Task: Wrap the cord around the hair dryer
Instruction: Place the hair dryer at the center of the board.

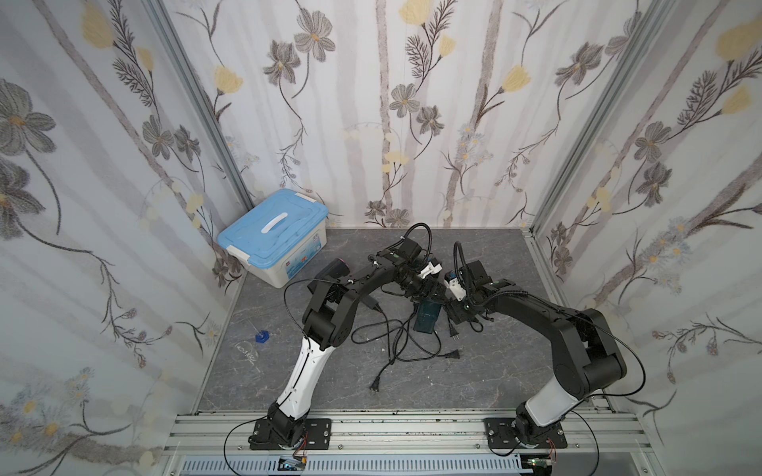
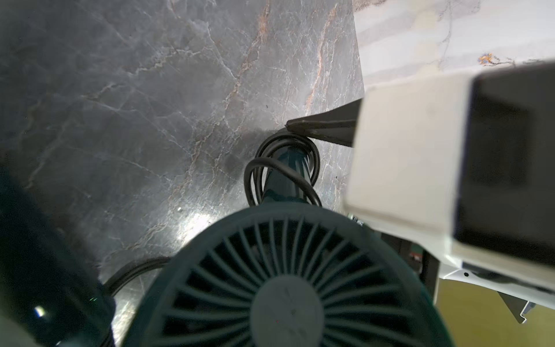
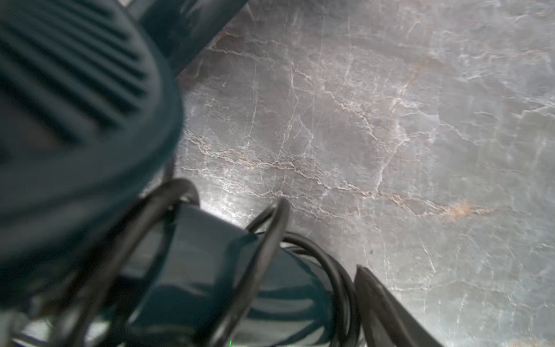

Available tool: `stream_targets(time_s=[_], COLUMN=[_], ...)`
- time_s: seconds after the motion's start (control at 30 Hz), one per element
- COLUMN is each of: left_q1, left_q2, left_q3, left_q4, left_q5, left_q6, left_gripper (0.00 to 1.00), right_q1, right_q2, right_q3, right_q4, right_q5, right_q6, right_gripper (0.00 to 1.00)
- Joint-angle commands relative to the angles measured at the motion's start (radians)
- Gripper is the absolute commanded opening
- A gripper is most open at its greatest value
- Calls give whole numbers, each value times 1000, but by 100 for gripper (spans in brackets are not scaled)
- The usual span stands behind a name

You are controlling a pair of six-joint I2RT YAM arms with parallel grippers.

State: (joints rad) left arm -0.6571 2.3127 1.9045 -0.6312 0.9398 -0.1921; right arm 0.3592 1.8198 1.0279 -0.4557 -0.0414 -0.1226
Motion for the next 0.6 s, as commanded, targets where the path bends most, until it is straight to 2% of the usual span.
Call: stream_targets(time_s=[0.0,0.1,0.2,0.47,0.57], left_q1=[-6,-6,-6,-2,9], left_q2=[-15,-11,-7,7,8], left_q3=[-7,-11,-15,-9,-11], left_q4=[-4,-2,-2,15,46], left_q5=[25,31,31,13,18], left_q6=[19,19,20,-7,-41], left_gripper=[0,0,0,0,20], right_q1=[4,5,5,-26,-44], right_q2=[33,42,54,22,-10], right_q3=[21,20,17,-17,-45], right_q4=[100,110,98,53,46], right_q5=[-44,-37,-10,56,66], right_q6=[28,32,25,22,17], right_gripper=[60,35,21,4,0])
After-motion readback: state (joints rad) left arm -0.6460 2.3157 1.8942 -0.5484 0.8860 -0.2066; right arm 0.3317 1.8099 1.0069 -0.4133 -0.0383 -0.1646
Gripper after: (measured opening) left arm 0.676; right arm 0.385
